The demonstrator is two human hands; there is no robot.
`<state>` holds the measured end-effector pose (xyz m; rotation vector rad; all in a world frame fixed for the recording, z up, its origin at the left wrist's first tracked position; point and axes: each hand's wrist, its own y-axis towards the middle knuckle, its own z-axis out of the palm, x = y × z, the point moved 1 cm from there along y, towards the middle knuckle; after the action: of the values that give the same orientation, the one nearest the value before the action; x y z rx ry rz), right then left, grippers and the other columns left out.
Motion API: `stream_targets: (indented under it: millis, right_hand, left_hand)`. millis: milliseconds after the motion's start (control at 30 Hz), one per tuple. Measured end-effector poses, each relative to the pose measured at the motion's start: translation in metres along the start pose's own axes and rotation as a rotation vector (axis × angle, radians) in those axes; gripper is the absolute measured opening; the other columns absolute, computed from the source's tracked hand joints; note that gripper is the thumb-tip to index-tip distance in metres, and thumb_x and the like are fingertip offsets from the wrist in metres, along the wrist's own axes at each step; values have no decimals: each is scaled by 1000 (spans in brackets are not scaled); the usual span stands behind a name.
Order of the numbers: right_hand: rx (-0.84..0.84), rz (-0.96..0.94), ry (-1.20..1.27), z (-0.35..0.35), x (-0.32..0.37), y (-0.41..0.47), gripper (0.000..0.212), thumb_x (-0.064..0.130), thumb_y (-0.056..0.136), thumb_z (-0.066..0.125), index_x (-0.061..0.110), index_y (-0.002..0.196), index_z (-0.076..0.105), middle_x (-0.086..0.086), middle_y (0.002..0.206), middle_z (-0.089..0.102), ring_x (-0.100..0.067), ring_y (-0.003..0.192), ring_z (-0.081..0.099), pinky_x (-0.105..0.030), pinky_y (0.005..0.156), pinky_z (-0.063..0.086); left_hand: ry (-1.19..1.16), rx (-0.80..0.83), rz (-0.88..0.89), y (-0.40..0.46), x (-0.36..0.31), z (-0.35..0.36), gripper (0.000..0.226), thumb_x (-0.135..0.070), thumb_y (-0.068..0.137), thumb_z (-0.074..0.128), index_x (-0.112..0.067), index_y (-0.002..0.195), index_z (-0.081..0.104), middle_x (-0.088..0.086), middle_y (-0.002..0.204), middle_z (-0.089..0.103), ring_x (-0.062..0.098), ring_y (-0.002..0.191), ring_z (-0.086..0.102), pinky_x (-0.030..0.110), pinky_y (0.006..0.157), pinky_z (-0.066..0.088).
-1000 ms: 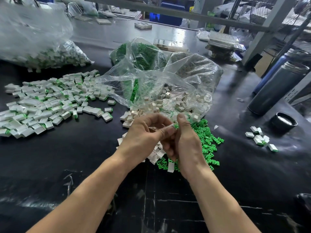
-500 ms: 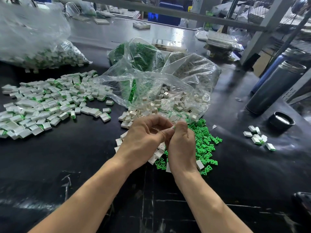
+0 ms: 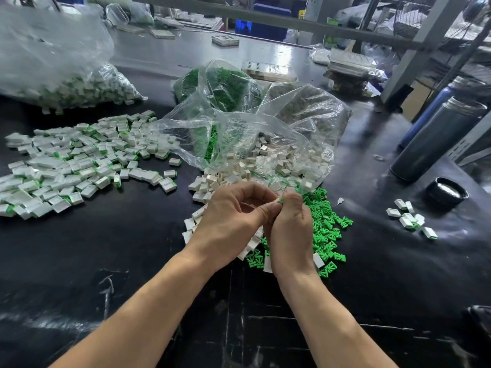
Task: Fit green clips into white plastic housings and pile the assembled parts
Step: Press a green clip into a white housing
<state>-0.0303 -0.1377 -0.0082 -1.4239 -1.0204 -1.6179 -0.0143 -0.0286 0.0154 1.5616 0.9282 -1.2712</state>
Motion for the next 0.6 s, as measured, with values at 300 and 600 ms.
stream_targets:
  millis: [300,600]
  right_hand:
    - [-41,-71,-48,2,7,-3,58,39,96,30,46,50,66,21,50,59,4,52,58,-16,53,46]
    - [-82,-91,-96,3,4,-1,57,37,97,30,33,57,71,8,57,67,-8,55,63,-32,54,50]
  left_hand:
    - [14,-14,19,-1,1,2,1,-10,92,75,-11,92,76,4,92,77,26,90,74,53,88,58]
    - [10,-11,31,-1,3,3,4,-10,93,74,-13,92,75,2,92,77,23,91,74,50,88,59]
